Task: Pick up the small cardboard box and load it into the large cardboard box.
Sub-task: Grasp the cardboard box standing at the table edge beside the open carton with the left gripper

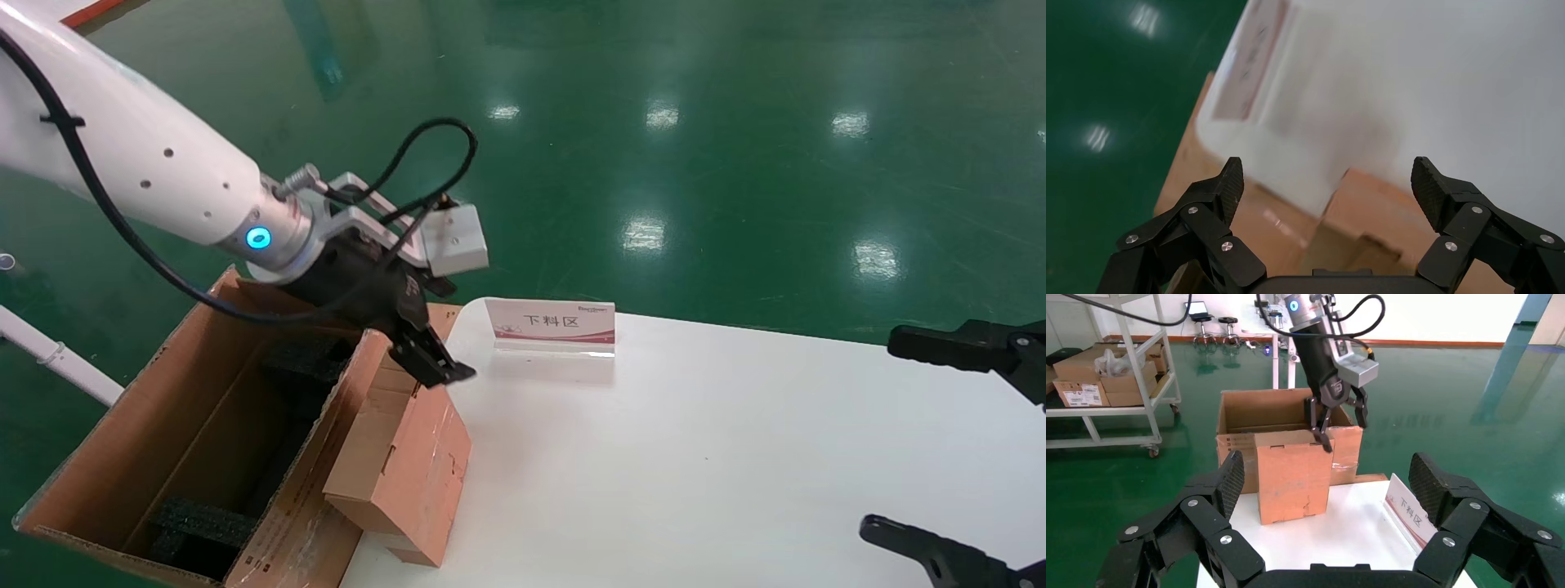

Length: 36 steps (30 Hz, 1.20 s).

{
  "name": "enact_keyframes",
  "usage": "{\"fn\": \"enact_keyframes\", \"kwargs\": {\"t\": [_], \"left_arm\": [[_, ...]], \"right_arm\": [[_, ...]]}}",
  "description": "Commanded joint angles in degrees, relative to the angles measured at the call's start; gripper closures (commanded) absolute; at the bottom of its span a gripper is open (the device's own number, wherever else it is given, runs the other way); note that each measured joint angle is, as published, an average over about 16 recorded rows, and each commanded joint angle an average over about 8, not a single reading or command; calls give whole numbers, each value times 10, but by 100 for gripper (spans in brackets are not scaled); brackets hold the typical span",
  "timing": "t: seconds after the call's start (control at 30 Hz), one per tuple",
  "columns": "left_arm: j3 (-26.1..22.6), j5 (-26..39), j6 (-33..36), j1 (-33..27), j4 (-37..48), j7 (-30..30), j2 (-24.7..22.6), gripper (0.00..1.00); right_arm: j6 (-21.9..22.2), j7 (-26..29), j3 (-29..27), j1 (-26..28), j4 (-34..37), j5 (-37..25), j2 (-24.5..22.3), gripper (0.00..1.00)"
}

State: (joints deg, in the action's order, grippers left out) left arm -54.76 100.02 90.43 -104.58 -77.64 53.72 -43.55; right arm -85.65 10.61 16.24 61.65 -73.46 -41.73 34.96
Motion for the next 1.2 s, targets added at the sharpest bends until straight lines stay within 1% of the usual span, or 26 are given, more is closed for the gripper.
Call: {"fn": "enact_keyframes", "kwargs": {"t": [0.03, 0.2, 0.4, 0.7, 0.93, 1.2], "left_arm": [[-23, 12, 1, -19, -1, 24, -2, 0], [-103, -1, 5, -71, -1, 81, -7, 0], [-206, -39, 5, -139, -1, 139, -11, 0], [-339, -104, 1, -212, -2, 196, -9, 0], [-412, -150, -5, -251, -2, 222, -5, 0], [-450, -192, -9, -287, -4, 217, 9, 0]], "right_arm": [[0, 0, 0, 0, 0, 0, 0, 0], [0, 0, 0, 0, 0, 0, 0, 0], [0, 0, 1, 0, 0, 0, 0, 0], [0, 0, 1, 0, 0, 1, 0, 0], [1, -1, 1, 0, 0, 1, 0, 0], [1, -1, 1, 0, 0, 1, -1, 0]]}}
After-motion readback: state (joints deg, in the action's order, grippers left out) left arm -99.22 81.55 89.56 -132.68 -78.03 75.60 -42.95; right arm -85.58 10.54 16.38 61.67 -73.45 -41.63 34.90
